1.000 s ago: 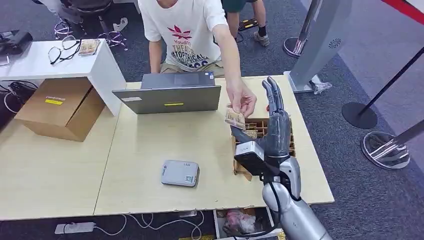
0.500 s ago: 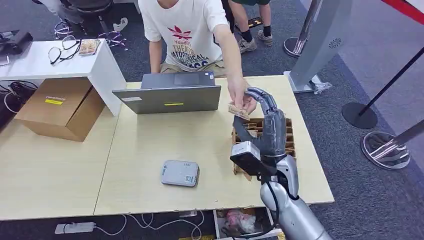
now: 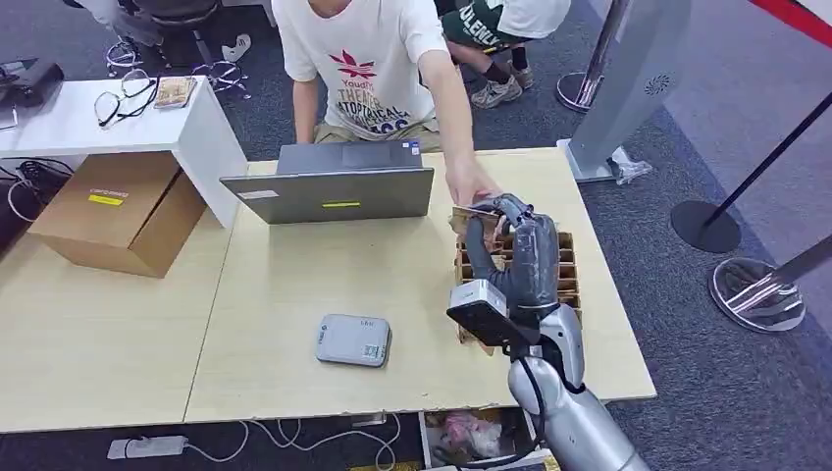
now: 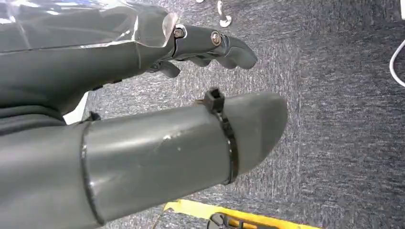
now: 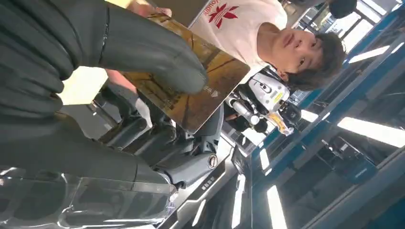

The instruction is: Pass the card to the sensor for recognition and then transmit it.

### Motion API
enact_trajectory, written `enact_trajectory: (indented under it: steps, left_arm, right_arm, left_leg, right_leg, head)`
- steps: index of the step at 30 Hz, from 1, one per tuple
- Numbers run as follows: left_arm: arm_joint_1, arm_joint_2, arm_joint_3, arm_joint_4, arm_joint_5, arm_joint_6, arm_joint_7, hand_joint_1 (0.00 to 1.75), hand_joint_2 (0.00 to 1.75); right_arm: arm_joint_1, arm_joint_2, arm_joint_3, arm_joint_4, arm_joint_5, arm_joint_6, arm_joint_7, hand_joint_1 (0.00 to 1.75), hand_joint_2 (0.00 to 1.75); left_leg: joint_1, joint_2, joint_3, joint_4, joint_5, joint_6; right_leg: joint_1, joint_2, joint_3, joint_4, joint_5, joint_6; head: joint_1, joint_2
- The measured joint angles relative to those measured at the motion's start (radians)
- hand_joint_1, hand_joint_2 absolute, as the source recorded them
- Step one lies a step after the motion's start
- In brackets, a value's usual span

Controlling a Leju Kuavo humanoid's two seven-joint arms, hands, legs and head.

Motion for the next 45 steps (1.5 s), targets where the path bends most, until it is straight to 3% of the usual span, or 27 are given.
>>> enact_trajectory:
  steps: [8,17,25,26,28,29,33,45]
  left_arm:
    - [0.000,0.000,0.000,0.000,0.003,0.001,-0.005,0.00,0.00]
    - [0.003,0.000,0.000,0.000,0.003,-0.001,-0.004,0.00,0.00]
    - [0.004,0.000,0.000,0.000,0.003,-0.001,-0.004,0.00,0.00]
    - [0.006,0.000,0.000,0.000,0.003,-0.002,-0.004,0.00,0.00]
    - [0.007,0.015,0.000,0.000,-0.005,-0.064,0.027,0.00,0.00]
    - [0.007,0.019,0.000,0.000,-0.006,-0.062,0.025,0.00,0.00]
    - [0.008,0.018,0.000,0.000,-0.004,-0.034,0.006,0.00,0.00]
    - [0.001,0.009,0.000,0.000,-0.028,-0.034,0.008,0.00,0.00]
  right_arm:
    - [-0.001,0.003,0.000,0.001,-0.031,0.029,-0.002,1.75,1.75]
    - [-0.001,0.003,0.000,-0.024,-0.280,0.221,-0.024,1.75,1.75]
    - [0.000,0.003,0.000,-0.027,-0.301,0.238,-0.025,1.75,1.75]
    - [0.000,0.003,0.000,-0.034,-0.332,0.269,-0.026,1.75,1.75]
    - [-0.008,0.008,0.007,-0.036,-0.511,0.481,0.003,1.75,1.75]
    - [-0.015,0.009,0.020,-0.022,-0.539,0.525,0.017,1.75,1.75]
    - [-0.017,0.011,0.047,0.013,-0.546,0.559,0.021,1.75,1.75]
    - [-0.054,0.026,0.162,0.183,-0.542,0.611,0.071,1.75,1.75]
  left_leg:
    - [0.000,0.000,0.000,0.000,0.000,0.000]
    - [0.000,0.000,0.000,0.000,0.000,0.000]
    - [0.000,0.000,0.000,0.000,0.000,0.000]
    - [0.000,0.000,0.000,0.000,0.000,0.000]
    - [0.000,0.000,0.000,0.000,0.000,0.000]
    - [0.000,0.000,0.000,0.000,0.000,0.000]
    - [0.000,0.000,0.000,0.000,0.000,0.000]
    - [0.000,0.000,0.000,0.000,0.000,0.000]
  right_leg:
    - [0.000,0.000,0.000,0.000,0.000,0.000]
    - [0.000,0.000,0.000,0.000,0.000,0.000]
    - [0.000,0.000,0.000,0.000,0.000,0.000]
    - [0.000,0.000,0.000,0.000,0.000,0.000]
    - [0.000,0.000,0.000,0.000,0.000,0.000]
    - [0.000,0.000,0.000,0.000,0.000,0.000]
    - [0.000,0.000,0.000,0.000,0.000,0.000]
    - [0.000,0.000,0.000,0.000,0.000,0.000]
  head:
    - [0.000,0.000]
    - [0.000,0.000]
    - [0.000,0.000]
    - [0.000,0.000]
    - [0.000,0.000]
    - [0.000,0.000]
    - [0.000,0.000]
    - [0.000,0.000]
